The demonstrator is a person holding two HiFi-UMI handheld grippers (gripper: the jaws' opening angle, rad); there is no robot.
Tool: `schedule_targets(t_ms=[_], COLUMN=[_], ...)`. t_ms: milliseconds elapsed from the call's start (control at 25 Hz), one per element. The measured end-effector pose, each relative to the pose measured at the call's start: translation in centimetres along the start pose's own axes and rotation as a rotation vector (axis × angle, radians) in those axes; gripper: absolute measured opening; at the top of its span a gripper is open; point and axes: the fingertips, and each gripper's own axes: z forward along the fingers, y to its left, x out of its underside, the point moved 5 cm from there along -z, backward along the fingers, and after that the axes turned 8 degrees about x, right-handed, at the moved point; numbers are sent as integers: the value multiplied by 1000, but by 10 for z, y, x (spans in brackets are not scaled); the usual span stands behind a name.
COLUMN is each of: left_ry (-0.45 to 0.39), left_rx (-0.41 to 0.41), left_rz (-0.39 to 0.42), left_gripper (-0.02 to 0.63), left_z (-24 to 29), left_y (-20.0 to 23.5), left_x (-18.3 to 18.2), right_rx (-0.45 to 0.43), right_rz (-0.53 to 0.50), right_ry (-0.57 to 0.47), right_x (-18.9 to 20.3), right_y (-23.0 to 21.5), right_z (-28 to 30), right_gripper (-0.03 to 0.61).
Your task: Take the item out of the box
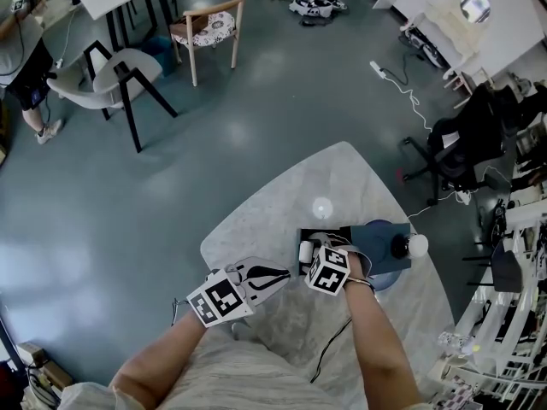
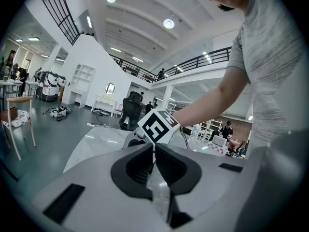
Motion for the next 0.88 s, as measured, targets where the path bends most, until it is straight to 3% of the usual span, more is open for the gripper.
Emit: schedule_targets(t_ms=[280,680,880], left_ry=[-3,-1,0], left_rx=[5,21,26], left_rz=[16,55,75], left_gripper=[26,26,27], left_z=[-2,1,2], left_y=[1,0,-1], left_x=[-4,-16,-22], right_rx=[87,245,337], right_rz=[113,445,633], right_ry=[-52,-224,-367], right_x=[-3,1,1], right_y=[-8,-12,-10], right_z=[-15,-55,-78], right_gripper=[305,304,302])
